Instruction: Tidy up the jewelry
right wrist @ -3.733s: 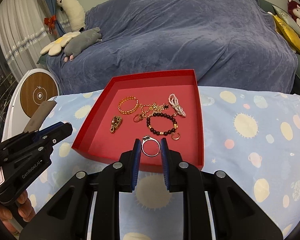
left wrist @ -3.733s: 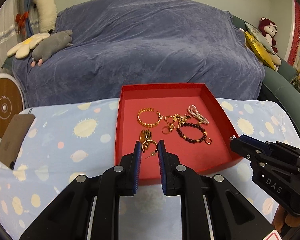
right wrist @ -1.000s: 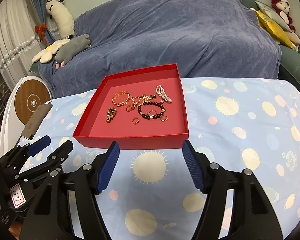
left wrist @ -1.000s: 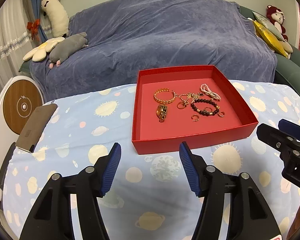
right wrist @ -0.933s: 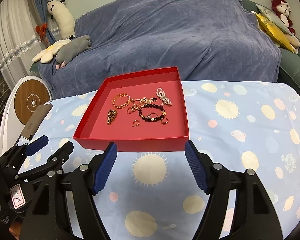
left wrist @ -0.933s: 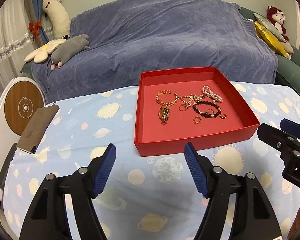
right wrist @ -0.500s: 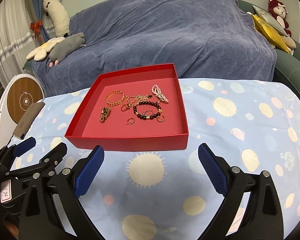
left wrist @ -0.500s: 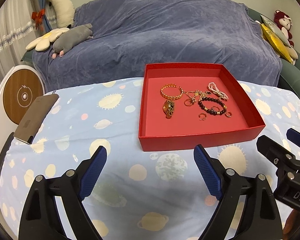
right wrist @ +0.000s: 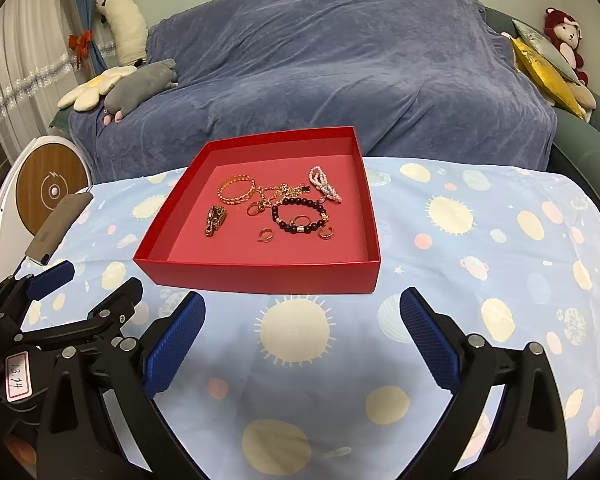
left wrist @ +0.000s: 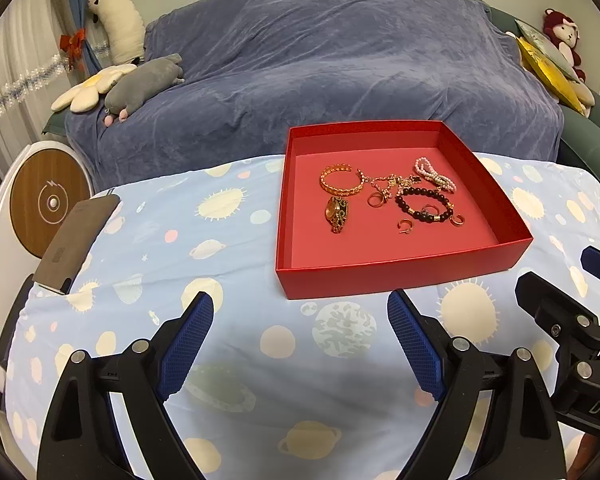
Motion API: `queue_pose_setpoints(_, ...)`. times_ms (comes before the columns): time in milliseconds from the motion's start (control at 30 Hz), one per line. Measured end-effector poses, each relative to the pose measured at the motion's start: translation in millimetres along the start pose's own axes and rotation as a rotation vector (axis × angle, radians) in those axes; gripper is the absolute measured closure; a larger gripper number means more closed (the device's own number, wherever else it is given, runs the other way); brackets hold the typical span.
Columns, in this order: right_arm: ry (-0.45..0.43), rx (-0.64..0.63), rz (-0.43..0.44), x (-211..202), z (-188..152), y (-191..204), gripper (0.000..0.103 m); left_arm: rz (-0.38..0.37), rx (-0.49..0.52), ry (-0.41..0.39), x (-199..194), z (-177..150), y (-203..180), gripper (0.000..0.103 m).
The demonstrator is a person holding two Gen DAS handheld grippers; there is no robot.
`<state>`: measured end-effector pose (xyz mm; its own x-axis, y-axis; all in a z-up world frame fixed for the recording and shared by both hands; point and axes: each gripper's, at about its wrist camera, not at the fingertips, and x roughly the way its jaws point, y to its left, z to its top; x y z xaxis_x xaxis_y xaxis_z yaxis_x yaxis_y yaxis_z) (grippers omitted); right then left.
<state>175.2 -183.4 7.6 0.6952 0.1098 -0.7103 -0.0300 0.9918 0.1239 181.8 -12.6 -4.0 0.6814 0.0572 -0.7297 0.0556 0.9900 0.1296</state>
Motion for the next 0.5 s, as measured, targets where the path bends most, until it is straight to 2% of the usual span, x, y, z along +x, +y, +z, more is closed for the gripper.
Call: queue_pose_setpoints(500, -0.003, -0.005, -0.002, -1.6, -0.1, 0.3, 0.007, 0.004, -0.001, 0.0, 0.1, 0.3, -0.1, 0.017)
